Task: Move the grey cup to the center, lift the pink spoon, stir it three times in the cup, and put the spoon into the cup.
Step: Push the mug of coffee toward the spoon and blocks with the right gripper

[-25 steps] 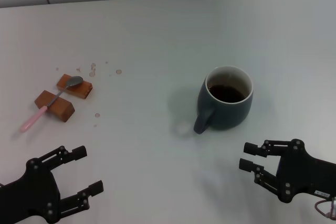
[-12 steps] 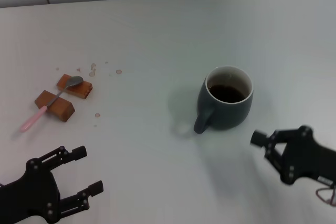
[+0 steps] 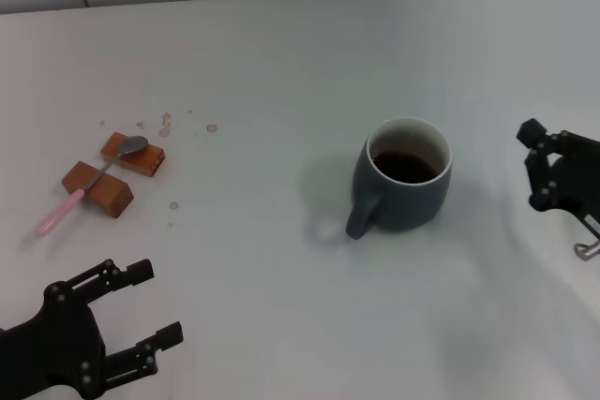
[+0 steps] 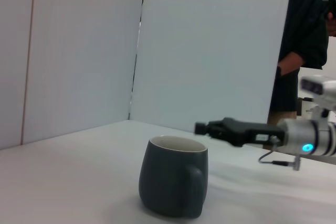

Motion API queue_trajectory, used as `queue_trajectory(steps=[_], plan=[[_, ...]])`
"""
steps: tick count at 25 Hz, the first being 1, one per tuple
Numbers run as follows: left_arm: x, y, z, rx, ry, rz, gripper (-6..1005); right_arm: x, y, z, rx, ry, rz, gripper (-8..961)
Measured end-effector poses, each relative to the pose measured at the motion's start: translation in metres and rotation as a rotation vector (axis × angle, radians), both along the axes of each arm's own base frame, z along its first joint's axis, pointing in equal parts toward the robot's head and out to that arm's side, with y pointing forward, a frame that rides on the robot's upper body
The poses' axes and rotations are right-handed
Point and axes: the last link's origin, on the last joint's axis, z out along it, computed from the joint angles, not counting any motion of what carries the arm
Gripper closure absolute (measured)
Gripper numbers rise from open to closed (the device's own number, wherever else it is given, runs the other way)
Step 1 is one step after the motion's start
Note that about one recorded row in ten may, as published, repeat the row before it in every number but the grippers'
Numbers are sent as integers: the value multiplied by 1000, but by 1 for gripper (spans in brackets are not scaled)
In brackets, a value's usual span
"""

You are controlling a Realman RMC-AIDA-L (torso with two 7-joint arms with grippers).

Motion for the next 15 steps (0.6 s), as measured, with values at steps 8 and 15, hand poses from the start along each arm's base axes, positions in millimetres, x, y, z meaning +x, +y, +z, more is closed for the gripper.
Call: queue_trajectory(steps=[8, 15], plan=[[0, -1, 1, 7, -6, 3, 215, -8, 25, -27, -125, -92, -26, 953], [0, 0, 1, 11, -9, 2, 214, -20, 30, -44, -144, -138, -3, 952]])
